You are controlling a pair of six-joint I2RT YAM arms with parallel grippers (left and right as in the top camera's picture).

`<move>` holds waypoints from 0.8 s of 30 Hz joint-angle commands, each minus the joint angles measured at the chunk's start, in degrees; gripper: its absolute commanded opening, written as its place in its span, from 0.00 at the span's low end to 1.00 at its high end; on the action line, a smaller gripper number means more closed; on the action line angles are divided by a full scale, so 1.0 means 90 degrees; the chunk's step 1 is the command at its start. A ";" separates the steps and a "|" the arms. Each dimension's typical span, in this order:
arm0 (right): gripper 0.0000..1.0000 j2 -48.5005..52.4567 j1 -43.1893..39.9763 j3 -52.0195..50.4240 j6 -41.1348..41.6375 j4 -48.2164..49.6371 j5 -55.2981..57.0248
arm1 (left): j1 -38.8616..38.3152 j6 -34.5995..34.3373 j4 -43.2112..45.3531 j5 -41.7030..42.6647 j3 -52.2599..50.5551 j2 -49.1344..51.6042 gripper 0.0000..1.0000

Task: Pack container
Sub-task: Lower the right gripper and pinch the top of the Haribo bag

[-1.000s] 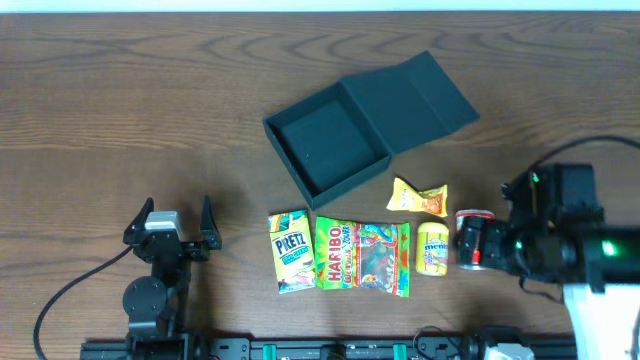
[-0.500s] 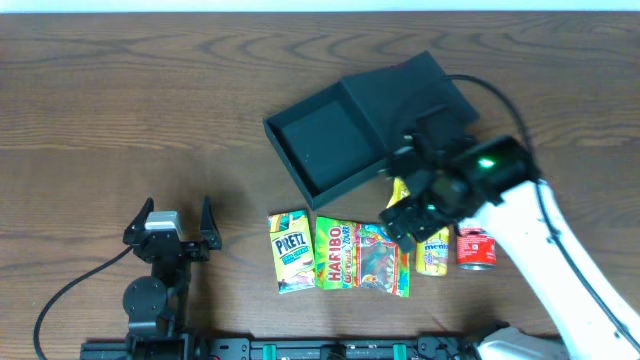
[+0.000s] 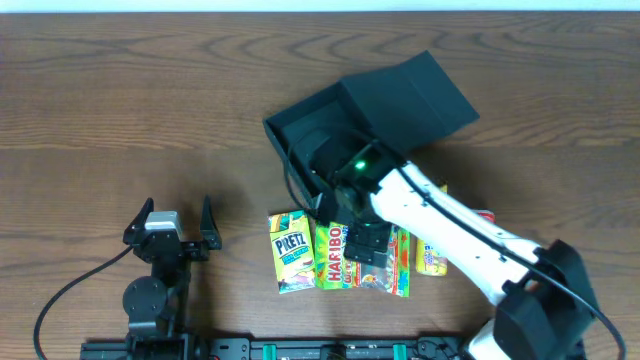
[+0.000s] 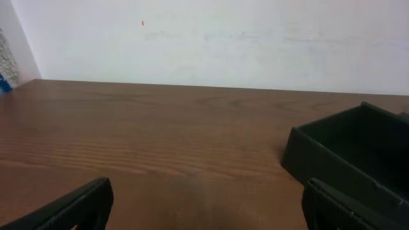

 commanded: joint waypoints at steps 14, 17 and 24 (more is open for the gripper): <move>0.99 -0.0265 0.0243 -0.1596 -0.0386 0.1581 -0.0435 | 0.0032 -0.0027 -0.0359 0.0002 -0.0056 -0.0039 0.95; 0.99 -0.0376 0.0238 -0.1892 -0.0389 0.2106 -0.0644 | 0.0032 -0.0027 -0.0357 0.0002 -0.0056 -0.0039 0.95; 0.99 -0.0444 0.0240 -0.2526 -0.0498 0.2960 -0.0935 | 0.0032 -0.0027 -0.0357 0.0002 -0.0056 -0.0039 0.95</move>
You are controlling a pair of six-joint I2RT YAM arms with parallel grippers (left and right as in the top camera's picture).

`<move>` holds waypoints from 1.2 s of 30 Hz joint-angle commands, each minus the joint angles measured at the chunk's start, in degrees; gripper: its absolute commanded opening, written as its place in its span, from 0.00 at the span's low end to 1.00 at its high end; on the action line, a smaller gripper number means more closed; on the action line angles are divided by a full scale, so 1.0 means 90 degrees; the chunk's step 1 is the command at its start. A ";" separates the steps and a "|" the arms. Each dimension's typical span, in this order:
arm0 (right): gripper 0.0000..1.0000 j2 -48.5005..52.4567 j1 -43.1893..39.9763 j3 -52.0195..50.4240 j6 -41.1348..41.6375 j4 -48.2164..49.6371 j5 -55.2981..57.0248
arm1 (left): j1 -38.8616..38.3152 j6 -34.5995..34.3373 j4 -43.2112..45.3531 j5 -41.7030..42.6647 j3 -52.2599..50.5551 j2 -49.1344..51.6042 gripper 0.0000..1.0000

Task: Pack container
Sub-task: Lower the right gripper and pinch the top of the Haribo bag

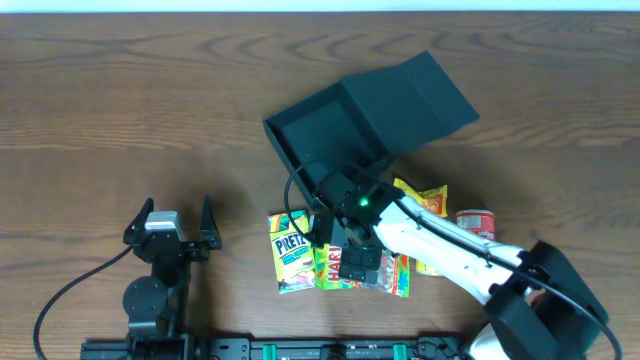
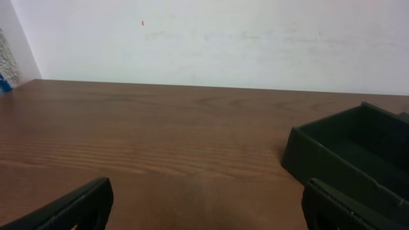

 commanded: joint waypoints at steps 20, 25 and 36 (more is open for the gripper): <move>0.97 -0.0097 -0.0102 -0.0563 -0.0432 0.0384 -0.0389 | 0.0032 -0.0027 -0.0357 0.0002 -0.0056 -0.0039 0.95; 0.92 -0.0092 -0.0102 -0.0697 -0.0435 0.0505 -0.0386 | 0.0032 -0.0027 -0.0357 0.0002 -0.0056 -0.0039 0.95; 0.82 -0.0090 -0.0102 -0.0838 -0.0435 0.0729 -0.0359 | 0.0032 -0.0027 -0.0357 0.0002 -0.0056 -0.0039 0.95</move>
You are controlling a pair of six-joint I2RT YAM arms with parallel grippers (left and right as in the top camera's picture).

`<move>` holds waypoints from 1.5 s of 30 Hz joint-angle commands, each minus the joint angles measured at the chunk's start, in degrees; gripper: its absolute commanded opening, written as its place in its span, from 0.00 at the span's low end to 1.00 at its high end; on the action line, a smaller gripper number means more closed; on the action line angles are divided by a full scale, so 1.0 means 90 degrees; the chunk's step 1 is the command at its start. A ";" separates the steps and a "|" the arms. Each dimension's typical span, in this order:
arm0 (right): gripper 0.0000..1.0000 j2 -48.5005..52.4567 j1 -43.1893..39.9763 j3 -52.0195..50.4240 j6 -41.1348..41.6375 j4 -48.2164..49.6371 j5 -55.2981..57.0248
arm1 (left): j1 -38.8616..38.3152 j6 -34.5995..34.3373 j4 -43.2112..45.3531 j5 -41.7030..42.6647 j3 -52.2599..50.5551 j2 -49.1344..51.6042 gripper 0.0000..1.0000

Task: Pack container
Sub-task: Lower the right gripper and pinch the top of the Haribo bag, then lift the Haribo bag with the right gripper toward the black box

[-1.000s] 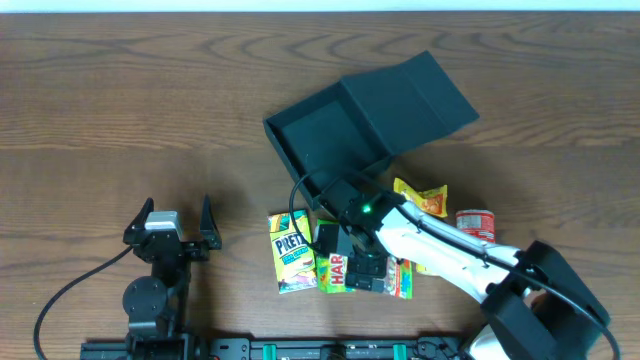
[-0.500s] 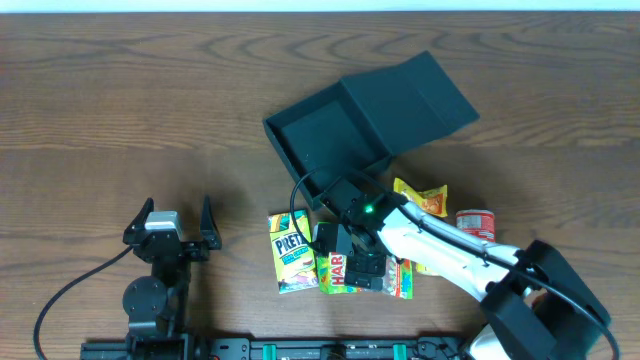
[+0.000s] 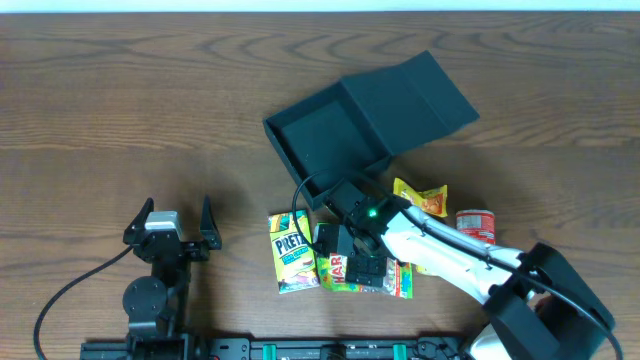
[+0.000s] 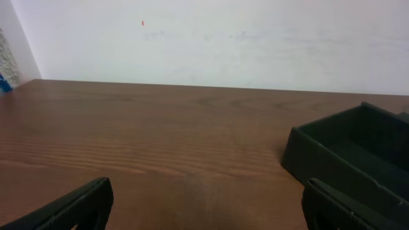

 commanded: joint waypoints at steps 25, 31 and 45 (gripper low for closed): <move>0.36 0.0027 -0.0015 -0.0151 0.0092 0.0002 -0.0194 | 0.0032 -0.0027 -0.0357 0.0002 -0.0056 -0.0039 0.95; 0.31 -0.0199 -0.0015 -0.0148 0.0687 0.0325 -0.0194 | 0.0032 -0.0027 -0.0357 0.0002 -0.0056 -0.0039 0.95; 0.09 -0.1010 -0.0015 -0.0148 0.3099 0.0486 -0.0199 | 0.0032 -0.0027 -0.0357 0.0002 -0.0056 -0.0039 0.95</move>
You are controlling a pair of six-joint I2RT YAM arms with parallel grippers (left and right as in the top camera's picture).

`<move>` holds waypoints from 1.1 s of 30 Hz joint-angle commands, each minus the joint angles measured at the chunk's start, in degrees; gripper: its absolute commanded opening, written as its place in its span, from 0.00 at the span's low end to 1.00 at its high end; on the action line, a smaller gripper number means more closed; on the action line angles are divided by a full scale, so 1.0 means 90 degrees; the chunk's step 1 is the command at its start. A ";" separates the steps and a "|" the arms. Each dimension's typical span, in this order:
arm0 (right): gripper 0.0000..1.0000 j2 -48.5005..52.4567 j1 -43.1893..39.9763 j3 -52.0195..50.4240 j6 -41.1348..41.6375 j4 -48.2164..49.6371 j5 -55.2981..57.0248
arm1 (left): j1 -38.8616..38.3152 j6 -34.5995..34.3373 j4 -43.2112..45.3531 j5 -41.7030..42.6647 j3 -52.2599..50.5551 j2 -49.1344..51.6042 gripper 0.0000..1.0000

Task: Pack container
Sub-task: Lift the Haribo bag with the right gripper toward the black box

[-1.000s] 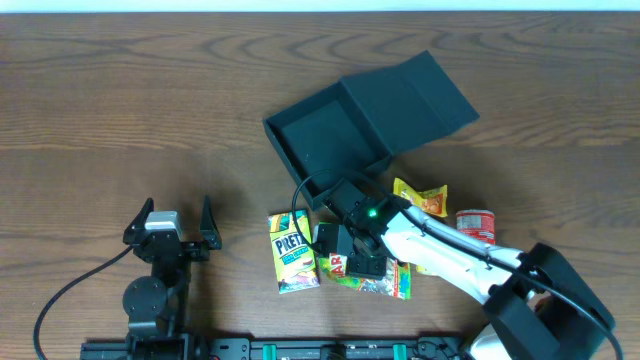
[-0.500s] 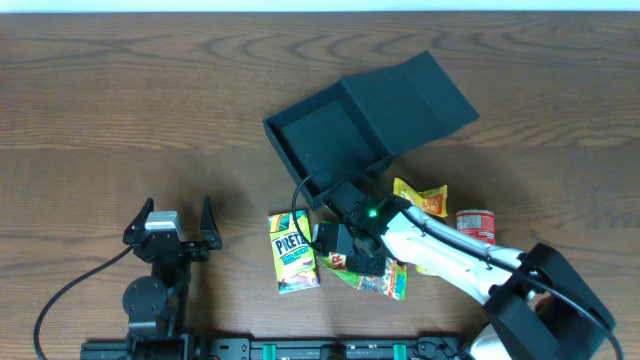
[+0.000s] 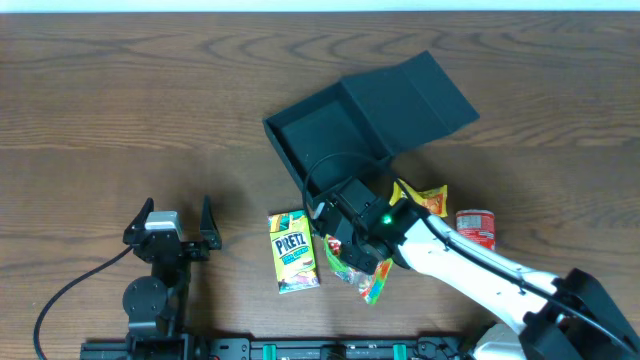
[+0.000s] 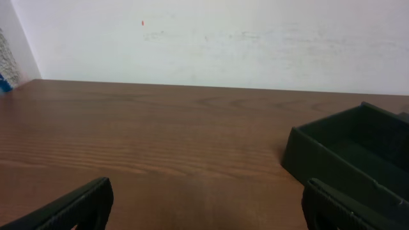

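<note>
The black container (image 3: 325,140) stands open mid-table, its lid (image 3: 410,95) folded back to the right; the left wrist view shows a corner of it (image 4: 348,156). Just in front of it my right gripper (image 3: 347,248) is shut on the green Haribo packet (image 3: 363,275), which hangs tilted and crumpled off the table. A Pretz packet (image 3: 293,250) lies flat to its left. My left gripper (image 3: 172,230) rests open at the near left, its fingers (image 4: 73,206) wide apart with bare table between them.
A yellow snack bag (image 3: 425,198) and a red can (image 3: 476,227) lie to the right of the right arm, near the container's lid. The table's front edge with the arm bases runs along the bottom.
The Haribo packet, then flat beside the Pretz packet under my right gripper, now hangs tilted in the gripper's hold, off the table. The left arm has not moved.
My right gripper was over the Haribo packet with the arm across the container's front. Then it sat nearer on the packet, baring the yellow bag and can. Later it was down on the flat packet, and now it holds the packet up.
</note>
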 commanded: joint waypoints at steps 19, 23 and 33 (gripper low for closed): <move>0.02 -0.0617 -0.0017 -0.0027 0.1722 0.0136 -0.1139 | 0.0032 -0.0027 -0.0357 0.0002 -0.0056 -0.0039 0.95; 0.01 -0.0862 -0.0017 -0.0027 0.2152 0.0403 -0.1549 | 0.0032 -0.0027 -0.0357 0.0002 -0.0056 -0.0039 0.95; 0.02 -0.1139 -0.0017 -0.0027 0.3519 0.1800 -0.2030 | 0.0032 -0.0027 -0.0357 0.0002 -0.0056 -0.0039 0.95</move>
